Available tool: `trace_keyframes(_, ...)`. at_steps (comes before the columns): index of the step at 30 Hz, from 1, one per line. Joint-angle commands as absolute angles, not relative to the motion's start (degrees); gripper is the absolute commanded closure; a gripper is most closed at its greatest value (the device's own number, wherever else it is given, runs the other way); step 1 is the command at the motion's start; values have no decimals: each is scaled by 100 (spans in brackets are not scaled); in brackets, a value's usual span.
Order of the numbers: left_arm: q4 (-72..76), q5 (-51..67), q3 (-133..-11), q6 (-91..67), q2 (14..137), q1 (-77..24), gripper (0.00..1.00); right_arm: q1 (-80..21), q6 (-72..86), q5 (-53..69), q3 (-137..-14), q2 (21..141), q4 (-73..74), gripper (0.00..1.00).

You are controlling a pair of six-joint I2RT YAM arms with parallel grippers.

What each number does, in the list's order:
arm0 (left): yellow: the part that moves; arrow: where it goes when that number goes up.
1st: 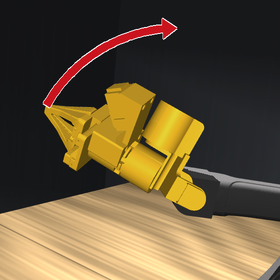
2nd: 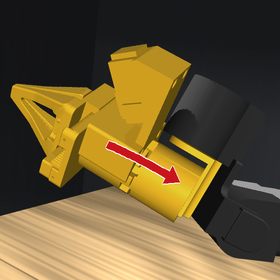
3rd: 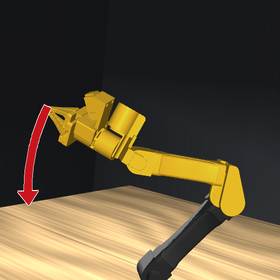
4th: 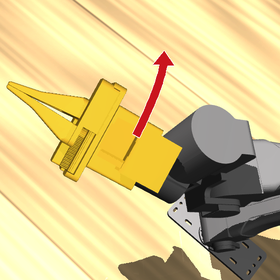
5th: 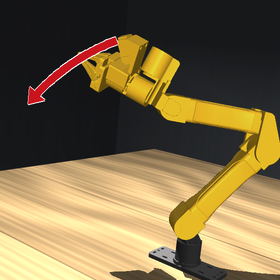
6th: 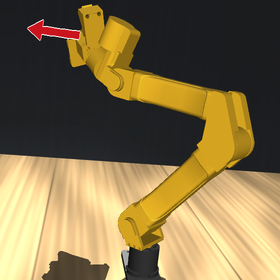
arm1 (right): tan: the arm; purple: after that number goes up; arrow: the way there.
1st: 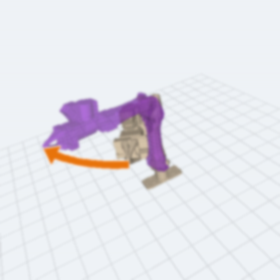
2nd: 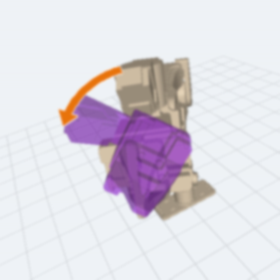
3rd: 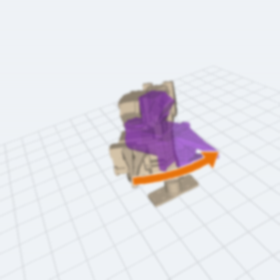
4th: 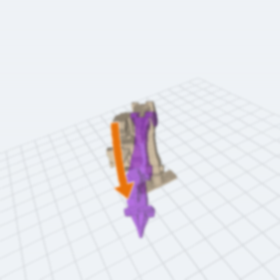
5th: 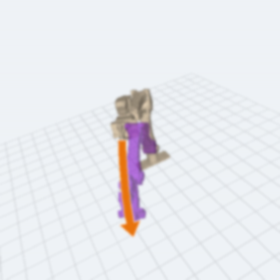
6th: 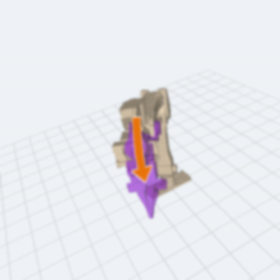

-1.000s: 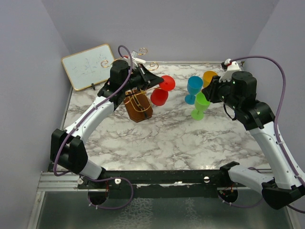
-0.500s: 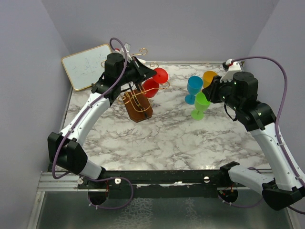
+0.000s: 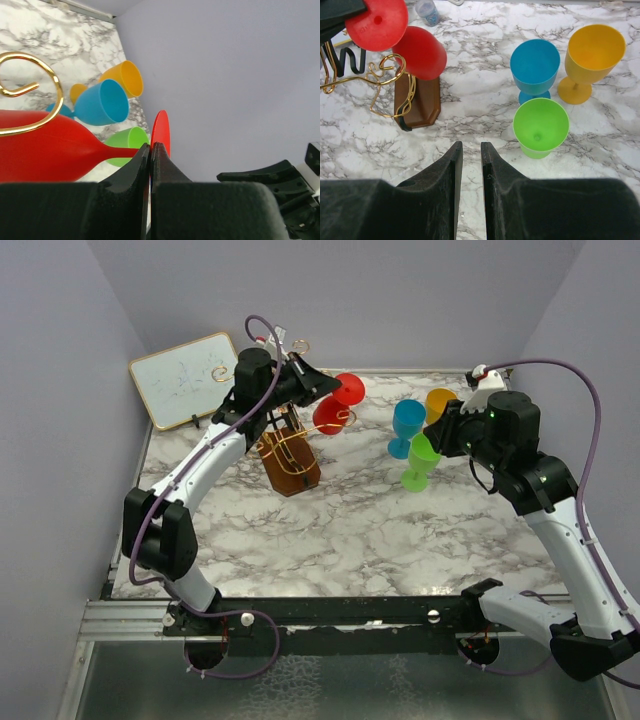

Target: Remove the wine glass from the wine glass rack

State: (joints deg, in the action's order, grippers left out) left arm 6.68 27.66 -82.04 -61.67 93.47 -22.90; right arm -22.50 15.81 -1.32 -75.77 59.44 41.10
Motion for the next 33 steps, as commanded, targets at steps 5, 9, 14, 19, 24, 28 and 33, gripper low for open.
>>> trace_keyframes(5, 3174, 3644, -8190, -7129, 9443, -2447, 100, -2259, 1637, 100, -7557, 5804, 4001, 78)
trace_keyframes(9, 3981, 3776, -7974, -7350, 9209, -2506, 100, -2256, 1604, 129, -7625, 5747, 4080, 78)
trace_keyframes(14, 4939, 3955, -7591, -7403, 8586, -2586, 100, -2258, 1496, 607, -7769, 5704, 4122, 78)
trace_keyframes(19, 5855, 4307, -6823, -7244, 7635, -2600, 100, -2255, 1340, 1598, -7937, 5677, 3994, 74)
trace_keyframes(24, 5774, 4901, -6048, -6401, 6354, -2618, 100, -2254, 1318, 2804, -7982, 5720, 3699, 69)
trace_keyframes(28, 5767, 5439, -5572, -5976, 5383, -2636, 100, -2254, 1310, 4583, -7819, 5884, 3269, 61)
trace_keyframes(33, 5646, 6243, -5292, -5904, 4314, -2647, 100, -2254, 1655, 7072, -7471, 6097, 2253, 56)
